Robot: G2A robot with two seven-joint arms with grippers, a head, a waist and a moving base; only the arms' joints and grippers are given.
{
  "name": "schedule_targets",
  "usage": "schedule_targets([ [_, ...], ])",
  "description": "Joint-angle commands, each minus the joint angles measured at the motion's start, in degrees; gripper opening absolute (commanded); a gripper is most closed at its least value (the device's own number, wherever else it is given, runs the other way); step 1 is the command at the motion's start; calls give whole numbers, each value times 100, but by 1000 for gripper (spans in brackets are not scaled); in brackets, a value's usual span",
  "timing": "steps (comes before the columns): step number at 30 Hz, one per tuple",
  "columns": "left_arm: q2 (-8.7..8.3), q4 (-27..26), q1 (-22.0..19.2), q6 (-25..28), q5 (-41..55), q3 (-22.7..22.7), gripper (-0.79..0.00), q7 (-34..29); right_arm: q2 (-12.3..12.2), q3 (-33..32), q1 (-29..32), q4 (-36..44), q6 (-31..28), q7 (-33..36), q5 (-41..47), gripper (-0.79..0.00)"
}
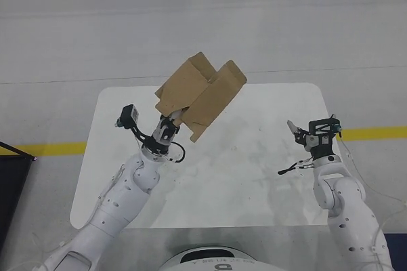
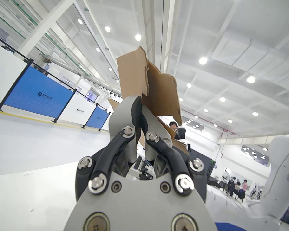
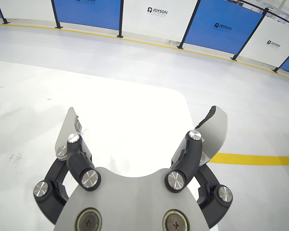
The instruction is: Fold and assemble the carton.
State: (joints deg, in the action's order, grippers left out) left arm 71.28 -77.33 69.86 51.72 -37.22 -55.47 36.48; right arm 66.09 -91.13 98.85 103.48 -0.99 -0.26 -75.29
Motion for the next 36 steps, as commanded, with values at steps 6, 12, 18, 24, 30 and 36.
schedule_targets([
  [6, 61, 26, -34, 104, -264, 48, -785, -241, 8, -43, -139, -98, -2950, 377, 4174, 0],
  [12, 81, -70, 31, 110, -310, -63, -785, -356, -111, 588, -760, -828, -4316, 2977, 8355, 0],
  [18, 140, -20, 26, -12, -91, 8, -785, -671, -143, 1078, -1361, -1294, -4417, 4485, 10274, 0],
  [24, 223, 17, -44, -55, 168, 169, -785, -977, -121, 1328, -1602, -1393, -4321, 4715, 10507, -65],
  [30, 287, 29, -74, -4, 310, 214, -785, -1086, -105, 1500, -1721, -1522, -4155, 4754, 10366, -132],
  [36, 361, 73, -123, 33, 355, 307, -785, -1213, -92, 1635, -1755, -1587, -4096, 4790, 10332, -148],
])
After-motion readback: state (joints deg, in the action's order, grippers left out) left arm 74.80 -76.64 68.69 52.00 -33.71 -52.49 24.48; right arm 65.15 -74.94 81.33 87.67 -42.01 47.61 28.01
